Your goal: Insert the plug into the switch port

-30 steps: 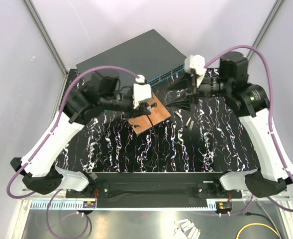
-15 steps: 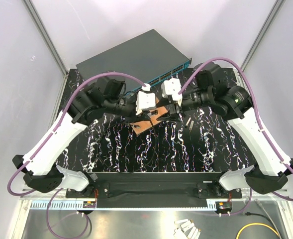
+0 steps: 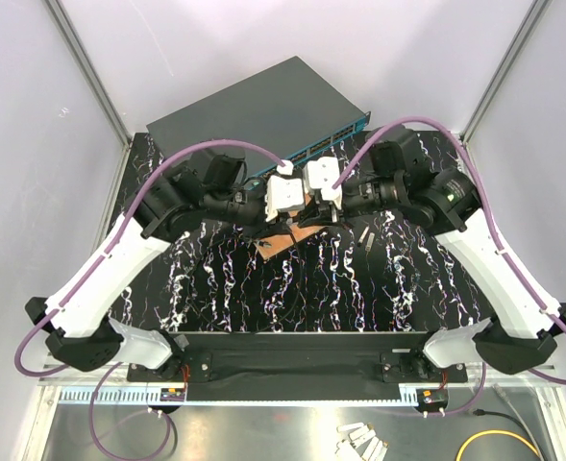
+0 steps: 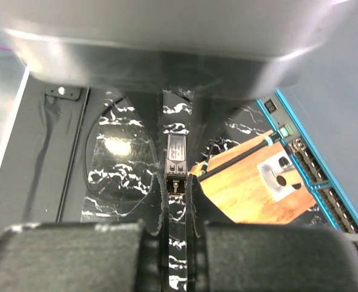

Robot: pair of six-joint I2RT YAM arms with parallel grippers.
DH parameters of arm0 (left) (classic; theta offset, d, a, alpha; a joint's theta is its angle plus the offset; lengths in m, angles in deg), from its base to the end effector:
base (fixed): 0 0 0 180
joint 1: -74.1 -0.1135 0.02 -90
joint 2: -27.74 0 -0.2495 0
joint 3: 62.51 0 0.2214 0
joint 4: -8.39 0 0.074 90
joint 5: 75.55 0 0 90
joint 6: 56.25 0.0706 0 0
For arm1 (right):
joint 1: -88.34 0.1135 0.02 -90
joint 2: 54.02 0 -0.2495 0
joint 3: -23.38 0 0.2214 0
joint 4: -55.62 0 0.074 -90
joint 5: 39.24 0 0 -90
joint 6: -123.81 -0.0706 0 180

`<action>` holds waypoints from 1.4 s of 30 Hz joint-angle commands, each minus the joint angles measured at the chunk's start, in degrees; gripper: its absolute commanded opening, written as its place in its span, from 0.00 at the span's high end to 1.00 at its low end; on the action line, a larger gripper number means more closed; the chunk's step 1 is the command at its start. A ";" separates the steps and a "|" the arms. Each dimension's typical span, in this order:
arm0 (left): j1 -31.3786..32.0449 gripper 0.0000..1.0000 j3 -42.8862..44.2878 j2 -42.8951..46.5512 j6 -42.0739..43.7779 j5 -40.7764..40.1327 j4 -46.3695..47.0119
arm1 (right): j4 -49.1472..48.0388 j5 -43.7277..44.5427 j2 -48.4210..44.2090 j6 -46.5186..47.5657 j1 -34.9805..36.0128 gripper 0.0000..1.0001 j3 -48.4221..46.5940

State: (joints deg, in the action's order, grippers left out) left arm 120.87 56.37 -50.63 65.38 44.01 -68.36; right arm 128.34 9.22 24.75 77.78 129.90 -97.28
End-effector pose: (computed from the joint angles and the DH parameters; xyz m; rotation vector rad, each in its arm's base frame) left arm 0.1440 -0.2040 0.4216 1.6025 1.5040 -0.7152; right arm 0.1524 0.1977 0.4410 -1.6694 1.1725 0.7324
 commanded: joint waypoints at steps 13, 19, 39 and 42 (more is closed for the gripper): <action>-26.71 0.19 -27.54 16.76 -72.69 29.56 66.08 | -28.77 5.78 -10.02 -15.22 0.54 1.00 10.63; -27.69 0.15 -35.74 16.67 -97.64 26.52 86.25 | -43.70 1.20 -11.97 -19.70 0.63 1.00 16.61; -27.43 0.40 -42.24 19.39 -109.94 21.86 91.71 | -61.03 0.41 -7.92 -23.84 0.71 1.00 21.54; -27.43 0.43 -42.51 19.31 -111.53 21.24 92.85 | -61.21 -0.82 -7.48 -22.17 1.07 1.00 22.06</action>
State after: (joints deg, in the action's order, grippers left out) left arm 93.24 13.84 -31.66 -43.29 66.70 19.63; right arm 71.36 10.40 16.81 54.63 130.25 -75.54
